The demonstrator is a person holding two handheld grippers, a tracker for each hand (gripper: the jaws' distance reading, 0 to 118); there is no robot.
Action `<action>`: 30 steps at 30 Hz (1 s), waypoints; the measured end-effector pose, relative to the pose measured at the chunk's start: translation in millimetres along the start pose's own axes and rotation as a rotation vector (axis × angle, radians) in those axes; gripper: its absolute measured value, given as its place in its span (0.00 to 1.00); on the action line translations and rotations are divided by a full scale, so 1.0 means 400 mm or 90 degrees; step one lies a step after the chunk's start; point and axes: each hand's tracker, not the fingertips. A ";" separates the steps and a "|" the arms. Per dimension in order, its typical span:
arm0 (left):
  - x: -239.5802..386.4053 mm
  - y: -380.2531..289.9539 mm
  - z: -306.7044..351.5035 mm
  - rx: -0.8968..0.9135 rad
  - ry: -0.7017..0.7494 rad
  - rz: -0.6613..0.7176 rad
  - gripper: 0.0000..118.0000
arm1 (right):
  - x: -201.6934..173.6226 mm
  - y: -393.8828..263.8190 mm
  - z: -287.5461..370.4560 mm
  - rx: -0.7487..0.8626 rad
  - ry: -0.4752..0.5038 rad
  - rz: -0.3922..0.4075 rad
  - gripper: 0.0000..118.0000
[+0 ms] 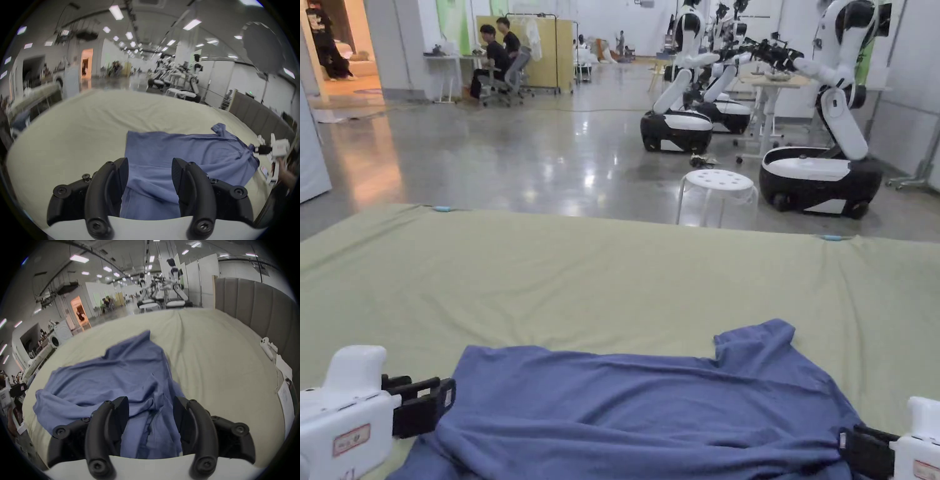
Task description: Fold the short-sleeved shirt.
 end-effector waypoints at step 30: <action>0.296 -0.107 0.517 0.174 0.052 -0.050 0.03 | -0.217 -0.187 0.552 0.193 0.095 0.152 0.00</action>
